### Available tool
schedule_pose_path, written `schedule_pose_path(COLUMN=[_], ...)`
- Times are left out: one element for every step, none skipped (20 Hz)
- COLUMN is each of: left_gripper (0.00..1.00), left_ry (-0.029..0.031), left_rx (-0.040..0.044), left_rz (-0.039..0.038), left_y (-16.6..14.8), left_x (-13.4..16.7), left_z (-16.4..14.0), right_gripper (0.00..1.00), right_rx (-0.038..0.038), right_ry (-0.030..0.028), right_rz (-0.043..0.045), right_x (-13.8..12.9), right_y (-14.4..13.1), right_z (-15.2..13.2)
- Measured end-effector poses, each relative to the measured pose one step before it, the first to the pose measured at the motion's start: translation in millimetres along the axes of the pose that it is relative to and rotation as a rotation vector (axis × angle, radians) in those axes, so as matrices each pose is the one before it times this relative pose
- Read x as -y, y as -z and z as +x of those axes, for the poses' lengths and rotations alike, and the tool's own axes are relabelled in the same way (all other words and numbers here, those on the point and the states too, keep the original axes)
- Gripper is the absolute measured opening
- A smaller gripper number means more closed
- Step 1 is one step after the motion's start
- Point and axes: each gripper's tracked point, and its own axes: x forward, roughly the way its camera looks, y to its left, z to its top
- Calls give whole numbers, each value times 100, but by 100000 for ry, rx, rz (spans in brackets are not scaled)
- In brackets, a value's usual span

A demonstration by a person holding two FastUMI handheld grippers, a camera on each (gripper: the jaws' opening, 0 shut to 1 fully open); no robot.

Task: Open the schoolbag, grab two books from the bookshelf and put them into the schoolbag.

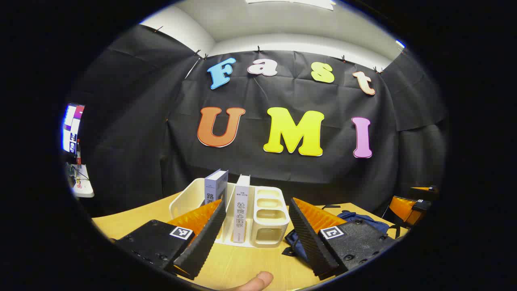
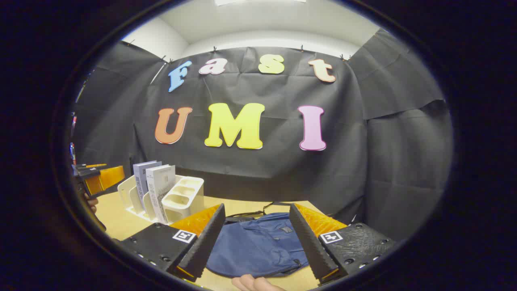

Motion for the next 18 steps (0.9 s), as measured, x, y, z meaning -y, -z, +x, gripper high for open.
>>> schedule_pose_path(left_gripper=[98, 98, 98, 98, 98, 98, 98, 98, 98, 98, 98, 98, 98, 98, 98, 98, 98, 98], left_ry=[-573, -203, -46, -126, -183, -173, -446, -787, 163, 861, -115, -177, -863, -523, -62, -44, -163, -125], left_rx=[465, 416, -434, -104, -330, -330, 129, 15, -156, -1072, -784, 211, 172, -78, 141, 7, -222, -673], left_rz=[1810, 1562, 1834, 1984, 2219, 1675, 768, -645, -1493, -1318, -442, 697, 1265, 1203, 480, -110, -259, -318], left_y=[-70, -112, 99, 189, 197, 154, 14, 88, 73, 318, 227, -103, -125, -26, -127, 104, -98, 125], left_x=[-599, -332, -185, -162, -176, -141, -238, -256, 120, 153, 201, -128, -398, -189, -172, -136, -8, -102], left_z=[-191, -135, -228, -82, -323, -327, -251, -260, -362, -387, -255, -269, -283, -279, -156, 26, -21, -49], right_gripper=[97, 97, 97, 96, 95, 95, 95, 95, 95, 95, 95, 95, 95, 97, 97, 95, 95, 95], right_rx=[-274, -599, -1308, -583, -323, -273, -591, -673, -545, -401, -157, -407, -314, -311, -328, -462, -709, -742], right_ry=[218, -279, 303, 341, 51, -321, 76, -614, -855, -400, -264, 417, 497, 438, 340, 192, -22, 240], right_rz=[1611, 788, -162, -243, -462, -633, 24, 294, 247, -281, -656, -736, -600, -699, -676, -867, -1005, -585], right_x=[-342, -235, -160, -47, -79, -125, -76, -124, -244, -2, 58, 23, 37, 16, -84, -135, -241, -201], right_y=[128, 382, 449, 275, 121, 231, 202, 350, 203, 289, 70, 233, 93, 263, 134, 218, 131, 269], right_z=[-228, -159, -96, -119, -31, -80, -58, -137, -254, -281, -180, -161, -120, -140, -51, -79, 118, 117])
